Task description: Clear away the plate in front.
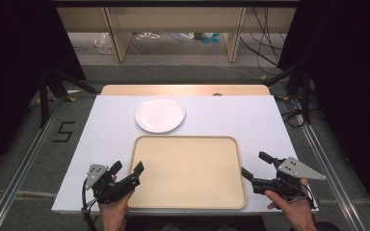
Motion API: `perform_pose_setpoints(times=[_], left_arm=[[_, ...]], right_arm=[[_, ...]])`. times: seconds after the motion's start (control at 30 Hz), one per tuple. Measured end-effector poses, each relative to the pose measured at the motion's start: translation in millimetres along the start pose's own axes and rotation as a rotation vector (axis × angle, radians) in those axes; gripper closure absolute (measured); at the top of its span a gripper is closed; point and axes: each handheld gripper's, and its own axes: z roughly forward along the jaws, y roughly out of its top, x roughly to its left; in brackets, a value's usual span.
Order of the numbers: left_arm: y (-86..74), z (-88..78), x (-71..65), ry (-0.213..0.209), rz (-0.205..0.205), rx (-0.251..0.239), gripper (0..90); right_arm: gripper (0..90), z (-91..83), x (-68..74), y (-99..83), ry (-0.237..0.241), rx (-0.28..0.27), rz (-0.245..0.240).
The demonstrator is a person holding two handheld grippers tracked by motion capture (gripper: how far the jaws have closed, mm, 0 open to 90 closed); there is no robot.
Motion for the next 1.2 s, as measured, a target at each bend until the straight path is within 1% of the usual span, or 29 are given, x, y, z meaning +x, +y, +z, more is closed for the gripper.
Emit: perform_pose_setpoints(times=[0.07,0.13,0.2,0.23,0.3,0.37,0.47,0.5,0.57,0.6,0.63,0.67,0.7,0.77,0.83,0.87,0.9,0.93,1.0,1.03,1.07,1.1,1.13,1.17,1.2], left_arm=[[3.8,6.2,0.2,0.012,-0.012,0.004,16.0],[7.4,12.8,1.6,0.024,-0.029,0.013,16.0],[10.1,20.0,3.4,0.021,-0.044,0.025,16.0],[11.3,23.8,3.8,0.022,-0.048,0.033,16.0],[13.5,30.3,4.1,0.022,-0.053,0.046,16.0],[17.4,38.3,4.2,0.023,-0.079,0.047,16.0],[20.9,44.0,3.6,0.019,-0.088,0.052,16.1],[22.6,46.8,3.1,0.019,-0.089,0.048,16.1],[26.3,52.3,2.1,0.015,-0.107,0.048,16.1],[27.6,55.0,1.3,0.017,-0.116,0.041,16.1],[28.9,58.0,0.9,0.021,-0.114,0.041,16.1],[30.3,61.9,0.2,0.023,-0.117,0.049,16.1],[31.8,65.4,-0.6,0.018,-0.116,0.058,16.1],[34.7,71.2,-2.5,0.019,-0.114,0.059,16.1],[37.9,77.7,-2.7,0.001,-0.131,0.067,16.1],[39.3,80.9,-3.0,0.006,-0.136,0.069,16.1],[41.0,83.9,-2.9,0.010,-0.136,0.072,16.1],[42.6,86.7,-2.6,0.010,-0.135,0.076,16.1],[45.9,92.2,-1.2,0.000,-0.162,0.078,16.1],[47.7,94.6,0.0,-0.010,-0.171,0.070,16.1],[49.4,96.9,1.3,-0.001,-0.171,0.067,16.2],[51.5,99.2,2.5,0.015,-0.177,0.065,16.2],[53.6,101.1,4.3,0.018,-0.188,0.059,16.2],[56.0,103.2,5.4,0.014,-0.201,0.050,16.3],[58.9,105.7,6.6,0.020,-0.195,0.050,16.3]], right_arm=[[15.5,-1.3,0.2,0.4,-0.004,0.017,-0.004],[15.5,-0.7,-0.3,-0.1,0.002,0.006,-0.003],[15.5,-0.9,-0.4,-0.1,0.003,0.002,-0.003],[15.5,-1.7,-0.4,0.2,-0.001,0.009,-0.005],[15.5,-1.1,-0.6,-0.1,0.002,0.005,-0.003],[15.5,-1.2,-0.6,-0.3,0.005,0.007,-0.003],[15.5,-1.4,-0.4,-0.2,0.003,0.006,-0.002],[15.5,-2.1,-0.5,0.1,0.001,0.013,-0.004],[15.5,-1.7,-0.6,-0.3,0.007,0.009,-0.003],[15.5,-1.5,-0.6,-0.4,0.007,0.008,-0.003],[15.5,-2.9,0.5,0.0,0.017,0.040,0.015],[15.5,-2.2,-0.1,0.0,0.022,0.030,0.004],[15.5,-2.8,-0.1,0.1,0.005,0.026,0.001],[15.5,-2.4,-0.4,0.3,0.000,0.019,-0.003],[15.5,-2.4,-0.3,0.2,0.001,0.016,-0.003],[15.5,-1.7,-0.4,-0.2,0.006,0.004,-0.002],[15.6,-2.5,-0.6,0.2,0.004,0.010,-0.004],[15.6,-3.1,1.0,0.1,0.010,0.024,0.019],[15.6,-3.2,0.8,-0.1,0.011,0.024,0.020],[15.6,-1.6,-0.6,-0.4,0.009,0.001,-0.001],[15.6,-2.7,-0.3,0.1,0.006,0.020,-0.003],[15.6,-2.7,-0.3,0.1,0.006,0.020,-0.003],[15.6,-2.7,-0.2,0.1,0.008,0.021,-0.003],[15.6,-2.7,0.6,0.2,0.028,0.034,0.010],[15.6,-2.4,0.3,0.2,0.032,0.029,0.004]])
